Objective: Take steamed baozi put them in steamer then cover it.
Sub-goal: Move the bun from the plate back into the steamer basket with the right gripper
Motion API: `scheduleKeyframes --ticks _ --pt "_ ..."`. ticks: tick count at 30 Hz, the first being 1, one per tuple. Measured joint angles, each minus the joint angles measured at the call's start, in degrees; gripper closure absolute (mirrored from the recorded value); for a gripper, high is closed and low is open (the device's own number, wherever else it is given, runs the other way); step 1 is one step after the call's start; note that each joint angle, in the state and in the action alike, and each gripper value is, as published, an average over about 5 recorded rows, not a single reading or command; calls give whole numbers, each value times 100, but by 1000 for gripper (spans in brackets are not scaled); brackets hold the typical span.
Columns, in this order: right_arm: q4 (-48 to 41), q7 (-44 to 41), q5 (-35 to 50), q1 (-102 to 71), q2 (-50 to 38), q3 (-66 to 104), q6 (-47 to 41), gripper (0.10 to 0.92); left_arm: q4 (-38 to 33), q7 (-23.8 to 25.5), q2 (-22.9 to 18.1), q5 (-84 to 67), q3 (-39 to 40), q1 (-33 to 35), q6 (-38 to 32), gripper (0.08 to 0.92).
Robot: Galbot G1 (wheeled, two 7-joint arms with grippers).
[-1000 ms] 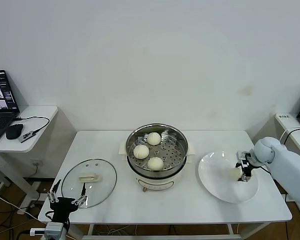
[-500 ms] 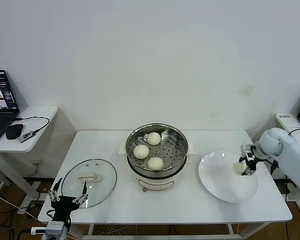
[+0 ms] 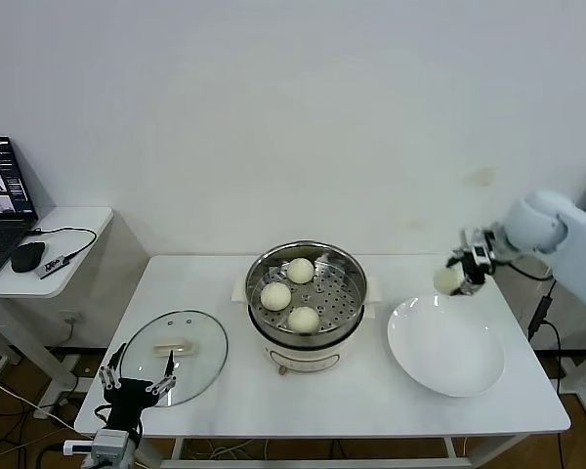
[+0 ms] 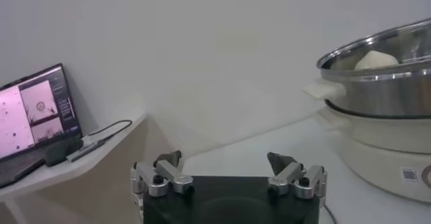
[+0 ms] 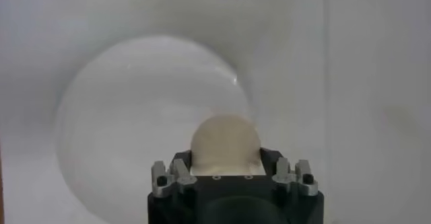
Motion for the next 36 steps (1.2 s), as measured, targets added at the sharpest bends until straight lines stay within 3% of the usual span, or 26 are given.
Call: scheduleKeyframes --ticks 18,36 --pt "426 1010 2133 1389 1627 -1342 -1495 380 55 1 52 -96 -243 -43 -9 177" --pt "-110 1536 2081 574 2457 -1470 -2050 380 200 7 28 -149 -302 -140 -15 177"
